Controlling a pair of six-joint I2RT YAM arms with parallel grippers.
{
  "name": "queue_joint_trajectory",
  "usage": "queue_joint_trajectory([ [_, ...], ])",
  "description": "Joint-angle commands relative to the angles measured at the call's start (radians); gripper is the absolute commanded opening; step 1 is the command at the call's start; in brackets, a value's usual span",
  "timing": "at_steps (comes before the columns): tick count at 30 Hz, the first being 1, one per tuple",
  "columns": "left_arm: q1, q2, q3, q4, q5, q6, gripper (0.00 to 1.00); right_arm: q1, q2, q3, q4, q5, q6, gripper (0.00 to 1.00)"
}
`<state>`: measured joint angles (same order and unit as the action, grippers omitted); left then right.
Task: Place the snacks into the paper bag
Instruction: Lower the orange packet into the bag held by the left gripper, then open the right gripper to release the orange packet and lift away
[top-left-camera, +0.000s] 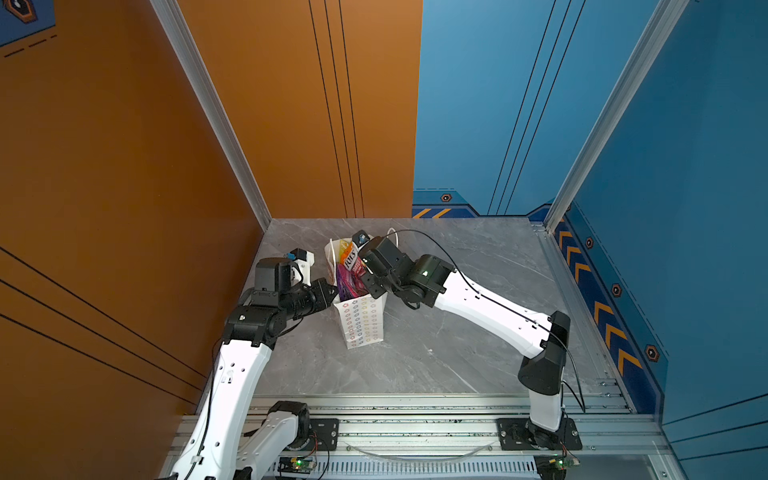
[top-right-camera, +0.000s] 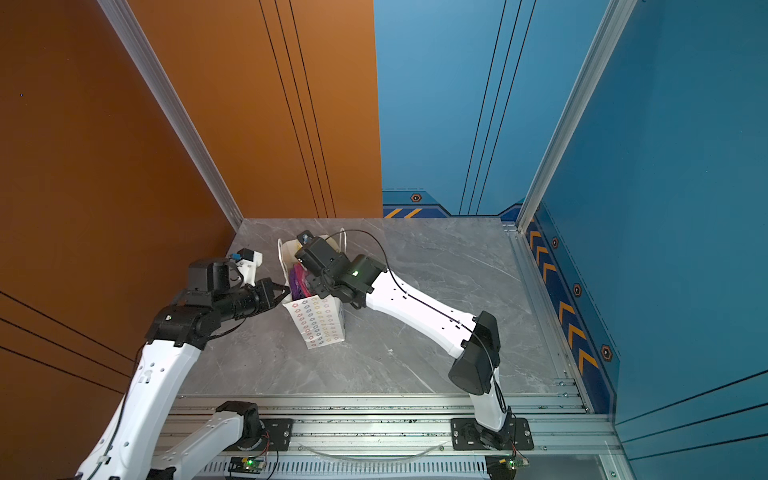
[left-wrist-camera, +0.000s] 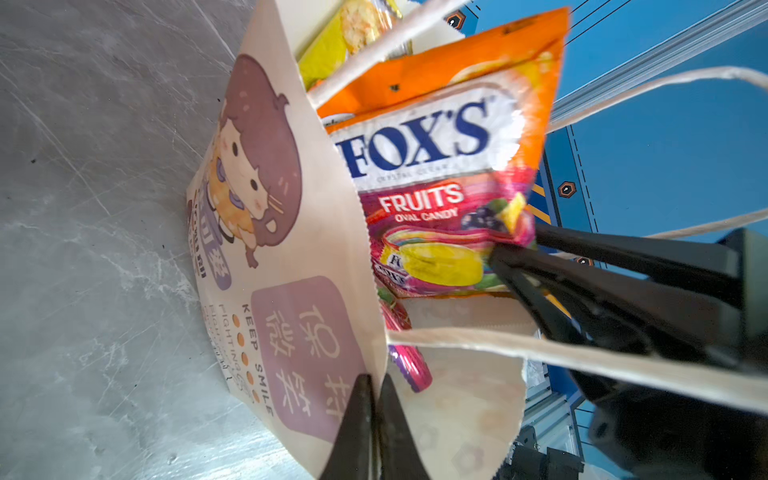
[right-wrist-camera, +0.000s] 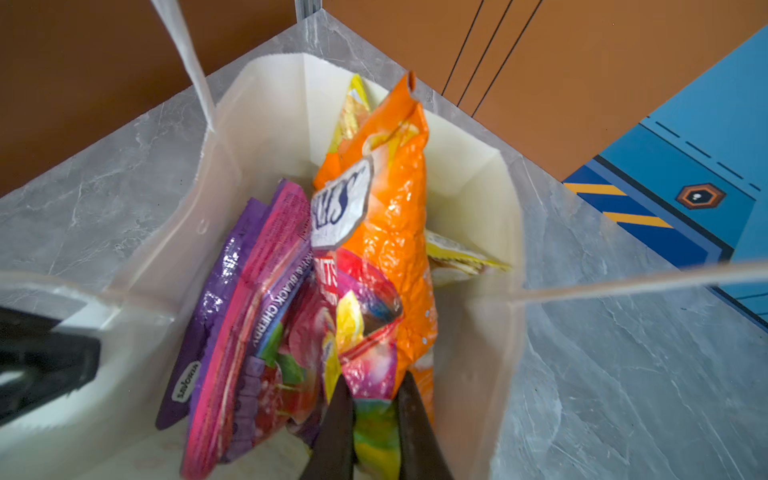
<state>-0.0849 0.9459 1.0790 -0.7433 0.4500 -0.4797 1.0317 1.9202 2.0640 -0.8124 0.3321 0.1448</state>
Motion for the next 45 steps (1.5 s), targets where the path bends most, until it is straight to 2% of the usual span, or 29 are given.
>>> queue_joint_trajectory([
  [1, 0.008, -0.013, -0.013, 0.004, 0.023, 0.004, 0.08, 0.001, -0.06, 0.057, -0.058, 0.029, 0.014, 0.0],
  [11, 0.008, -0.009, -0.016, 0.008, 0.023, 0.003, 0.08, 0.037, 0.038, 0.084, -0.062, -0.003, -0.054, 0.0],
  [30, 0.011, 0.006, -0.022, 0.019, 0.026, 0.006, 0.08, 0.002, 0.256, 0.145, -0.105, -0.131, 0.001, 0.0],
  [31, 0.013, 0.007, -0.022, 0.019, 0.027, 0.007, 0.08, -0.002, 0.258, 0.154, -0.111, -0.139, 0.008, 0.05],
  [35, 0.014, 0.009, -0.018, 0.018, 0.027, 0.009, 0.08, -0.016, 0.202, 0.183, -0.113, -0.196, 0.023, 0.35],
  [40, 0.017, 0.014, -0.015, 0.021, 0.032, 0.009, 0.08, -0.021, 0.078, 0.225, -0.094, -0.246, 0.027, 0.48],
  [45, 0.019, 0.011, -0.016, 0.02, 0.035, 0.009, 0.08, -0.033, -0.018, 0.215, -0.066, -0.316, 0.057, 0.52],
])
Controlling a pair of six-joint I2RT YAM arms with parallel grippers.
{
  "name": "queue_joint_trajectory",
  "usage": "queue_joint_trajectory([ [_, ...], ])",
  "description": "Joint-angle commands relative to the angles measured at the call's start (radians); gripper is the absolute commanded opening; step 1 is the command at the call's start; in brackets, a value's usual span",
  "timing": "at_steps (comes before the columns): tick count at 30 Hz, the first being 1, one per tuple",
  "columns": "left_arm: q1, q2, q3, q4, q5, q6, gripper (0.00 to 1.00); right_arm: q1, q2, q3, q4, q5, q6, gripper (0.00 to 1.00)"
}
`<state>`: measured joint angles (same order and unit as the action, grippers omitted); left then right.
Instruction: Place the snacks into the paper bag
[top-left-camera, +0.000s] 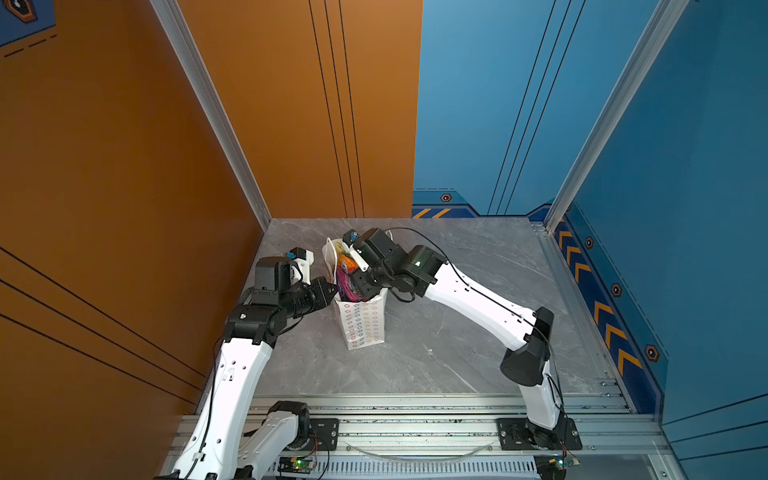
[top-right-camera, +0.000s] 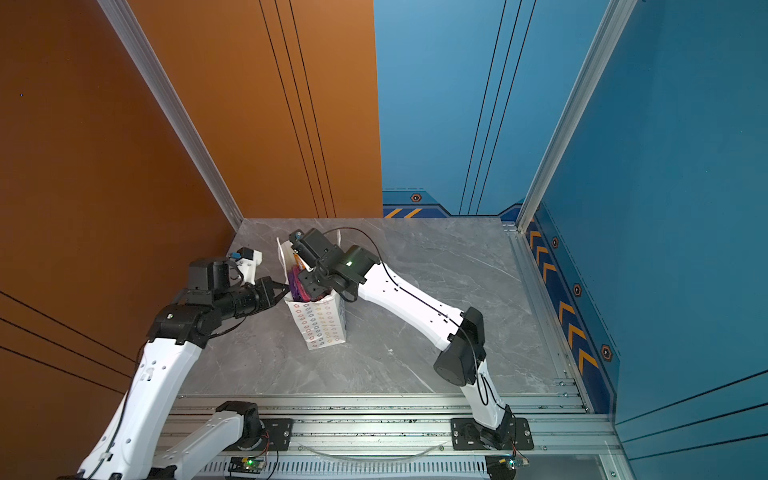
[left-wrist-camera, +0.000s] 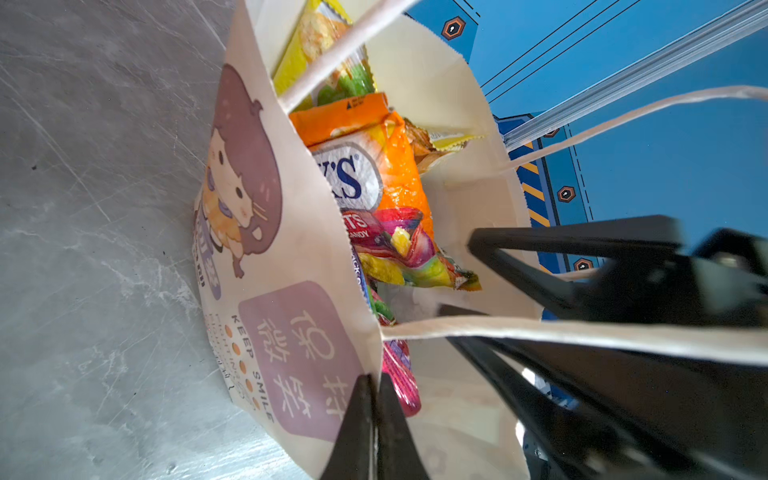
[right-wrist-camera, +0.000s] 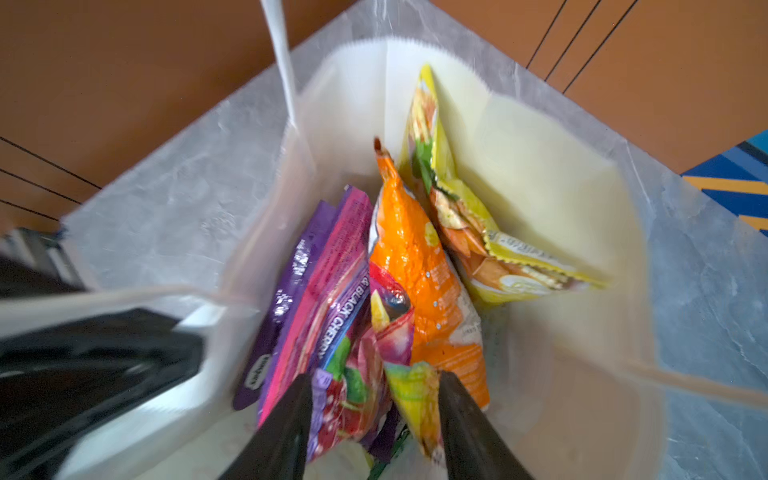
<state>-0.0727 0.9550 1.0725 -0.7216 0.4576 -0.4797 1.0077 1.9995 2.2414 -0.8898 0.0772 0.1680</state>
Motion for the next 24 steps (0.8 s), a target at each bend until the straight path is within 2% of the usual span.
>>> queue_joint_trajectory([
  [1, 0.007, 0.0, -0.009, -0.001, 0.026, 0.009, 0.08, -0.011, -0.118, 0.025, 0.023, -0.072, 0.04, 0.52],
  [9, 0.01, 0.001, -0.006, -0.001, 0.03, 0.007, 0.08, -0.108, -0.256, -0.156, 0.072, -0.076, 0.131, 0.48],
  [14, 0.01, 0.0, -0.006, 0.0, 0.033, 0.005, 0.08, -0.144, -0.305, -0.272, 0.073, -0.052, 0.181, 0.49],
  [24, 0.01, -0.001, -0.003, -0.001, 0.034, 0.0, 0.08, -0.12, -0.258, -0.339, 0.074, -0.025, 0.23, 0.51],
])
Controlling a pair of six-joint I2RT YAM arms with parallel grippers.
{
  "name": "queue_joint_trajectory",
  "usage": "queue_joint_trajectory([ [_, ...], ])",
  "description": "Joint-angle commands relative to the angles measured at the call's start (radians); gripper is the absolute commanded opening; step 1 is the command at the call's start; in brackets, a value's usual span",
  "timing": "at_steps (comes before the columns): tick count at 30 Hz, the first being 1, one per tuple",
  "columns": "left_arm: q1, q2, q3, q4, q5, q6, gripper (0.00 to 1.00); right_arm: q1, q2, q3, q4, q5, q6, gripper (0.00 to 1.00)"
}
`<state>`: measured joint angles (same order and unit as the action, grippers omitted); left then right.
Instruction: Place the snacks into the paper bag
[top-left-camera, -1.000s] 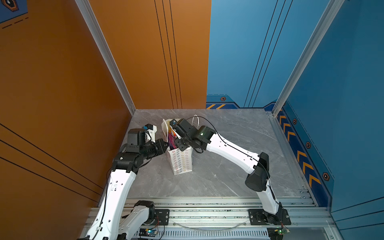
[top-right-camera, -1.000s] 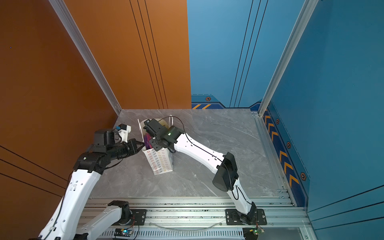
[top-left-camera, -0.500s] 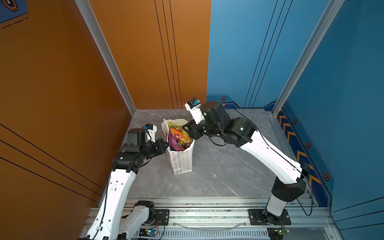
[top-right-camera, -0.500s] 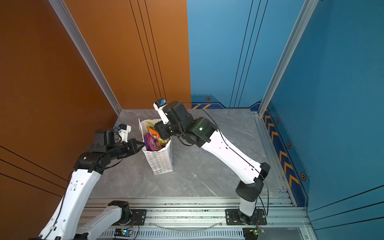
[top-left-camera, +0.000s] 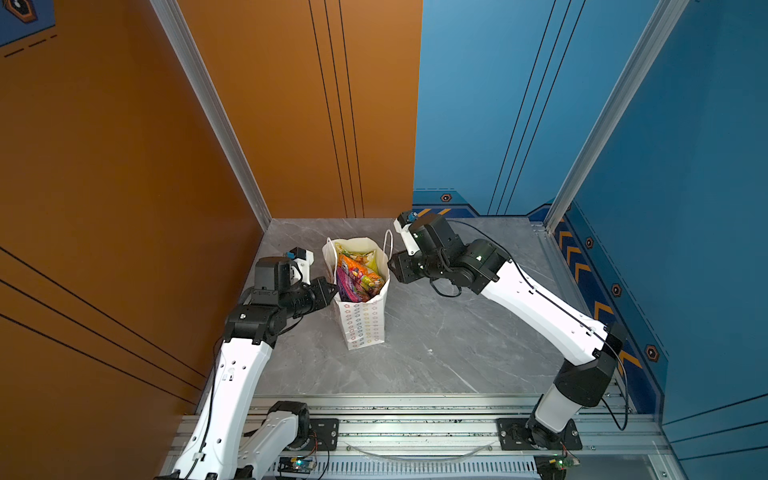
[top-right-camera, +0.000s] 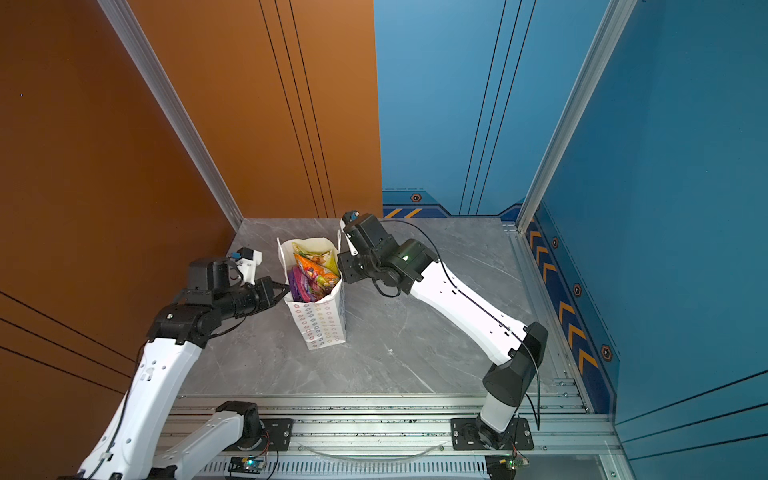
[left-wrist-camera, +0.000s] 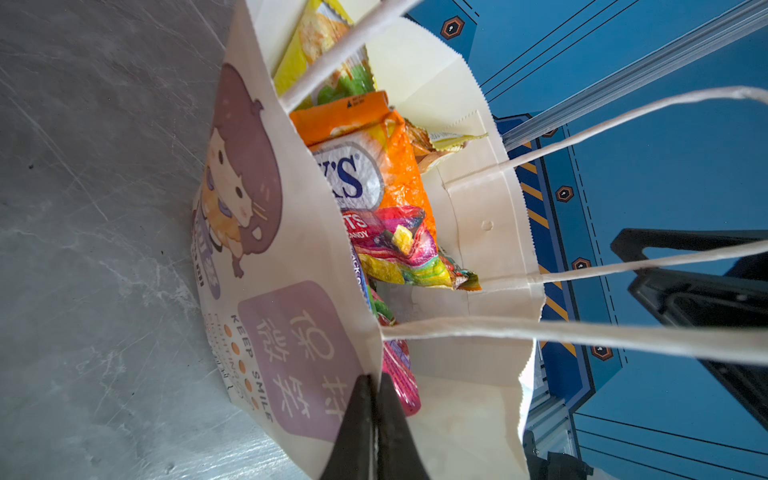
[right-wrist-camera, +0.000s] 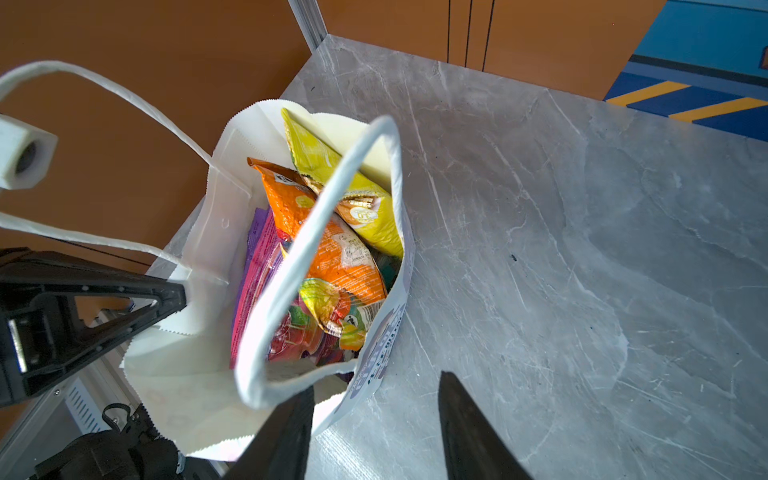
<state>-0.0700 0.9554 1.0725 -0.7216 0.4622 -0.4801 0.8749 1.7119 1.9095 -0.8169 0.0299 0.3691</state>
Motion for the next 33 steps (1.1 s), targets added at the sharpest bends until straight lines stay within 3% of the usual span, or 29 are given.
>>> queue_joint_trajectory([
  [1, 0.006, -0.003, -0.005, -0.001, 0.03, 0.0, 0.08, 0.017, 0.041, -0.004, 0.003, 0.023, 0.031, 0.51],
  [7, 0.006, -0.009, -0.009, -0.001, 0.029, -0.002, 0.08, 0.04, 0.118, 0.029, 0.0, 0.035, 0.038, 0.49],
  [13, 0.008, -0.015, -0.009, -0.001, 0.031, -0.002, 0.08, 0.058, 0.163, 0.059, -0.057, 0.175, 0.012, 0.43],
  [18, 0.006, -0.009, -0.008, 0.004, 0.035, 0.0, 0.08, 0.053, 0.171, 0.062, -0.055, 0.181, 0.012, 0.18],
  [24, -0.001, 0.001, -0.004, 0.033, 0.049, -0.016, 0.08, 0.05, 0.15, 0.075, -0.054, 0.244, -0.002, 0.0],
  [33, -0.123, 0.077, 0.043, 0.071, 0.024, -0.02, 0.09, 0.018, 0.042, -0.036, 0.022, 0.337, 0.018, 0.0],
])
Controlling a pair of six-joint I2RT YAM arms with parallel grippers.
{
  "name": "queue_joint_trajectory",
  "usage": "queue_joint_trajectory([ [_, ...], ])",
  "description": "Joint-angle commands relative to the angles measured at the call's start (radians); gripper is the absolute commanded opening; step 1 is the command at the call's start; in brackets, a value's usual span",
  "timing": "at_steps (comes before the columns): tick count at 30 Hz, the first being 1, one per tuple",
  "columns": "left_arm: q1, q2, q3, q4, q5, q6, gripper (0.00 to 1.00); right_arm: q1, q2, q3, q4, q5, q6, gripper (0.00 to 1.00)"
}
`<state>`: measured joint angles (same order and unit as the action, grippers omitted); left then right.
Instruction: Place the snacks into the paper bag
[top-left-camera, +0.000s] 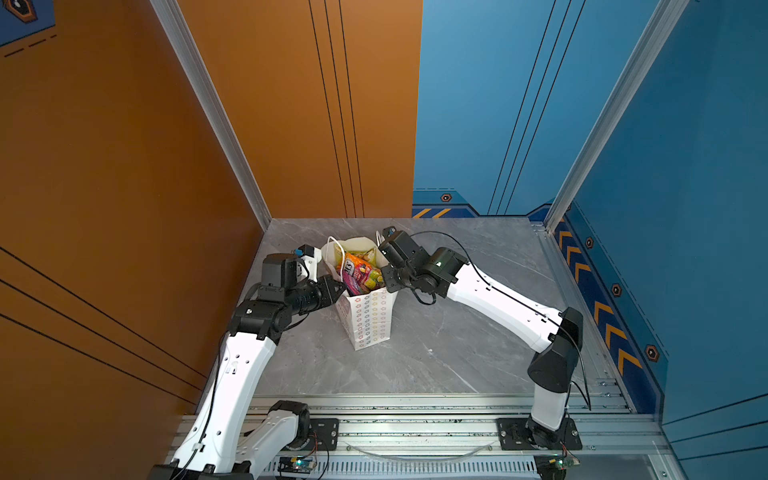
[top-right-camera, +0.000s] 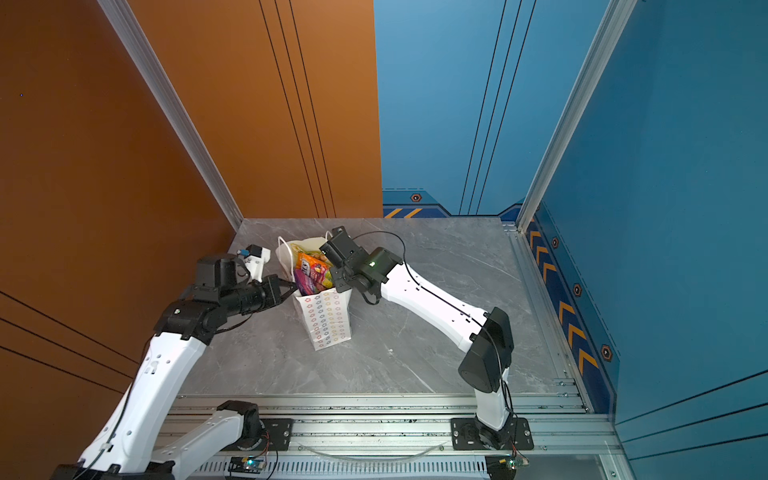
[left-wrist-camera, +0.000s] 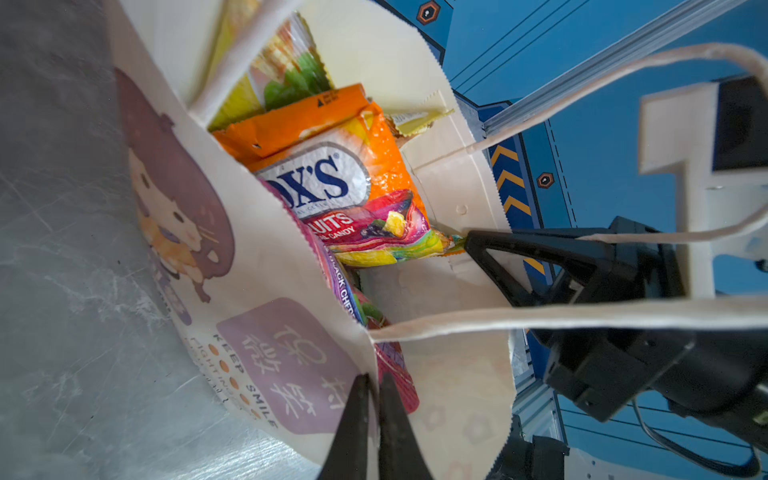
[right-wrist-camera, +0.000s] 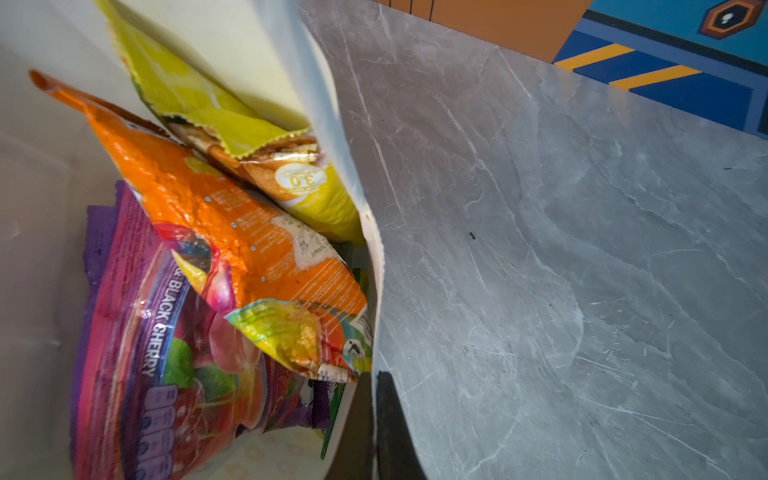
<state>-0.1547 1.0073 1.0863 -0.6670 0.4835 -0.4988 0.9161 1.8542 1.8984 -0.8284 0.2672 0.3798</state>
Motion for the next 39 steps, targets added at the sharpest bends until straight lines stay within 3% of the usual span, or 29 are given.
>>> queue_joint_trajectory([
  [1, -0.061, 0.038, 0.038, 0.018, -0.006, 0.001, 0.09, -0.027, -0.118, -0.043, 0.043, 0.11, 0.012, 0.0],
  [8, -0.149, 0.093, 0.075, 0.036, -0.04, 0.005, 0.17, -0.071, -0.245, -0.191, 0.104, 0.138, 0.031, 0.0],
  [10, -0.166, 0.105, 0.081, 0.037, -0.041, 0.006, 0.22, -0.081, -0.27, -0.219, 0.118, 0.114, 0.039, 0.08],
  [17, -0.21, 0.116, 0.111, 0.038, -0.046, 0.009, 0.6, -0.123, -0.339, -0.294, 0.186, -0.028, 0.064, 0.42],
  [20, -0.223, 0.108, 0.128, 0.04, -0.037, 0.014, 0.78, -0.145, -0.363, -0.308, 0.209, -0.097, 0.077, 0.51],
  [25, -0.236, 0.086, 0.13, 0.07, -0.023, 0.01, 0.98, -0.183, -0.434, -0.366, 0.293, -0.206, 0.081, 0.64],
  [31, -0.247, 0.055, 0.122, 0.109, 0.001, 0.014, 0.98, -0.232, -0.55, -0.47, 0.397, -0.237, 0.07, 0.82],
  [39, -0.247, -0.102, 0.045, 0.209, -0.075, 0.054, 0.98, -0.299, -0.693, -0.622, 0.47, -0.232, 0.015, 1.0],
])
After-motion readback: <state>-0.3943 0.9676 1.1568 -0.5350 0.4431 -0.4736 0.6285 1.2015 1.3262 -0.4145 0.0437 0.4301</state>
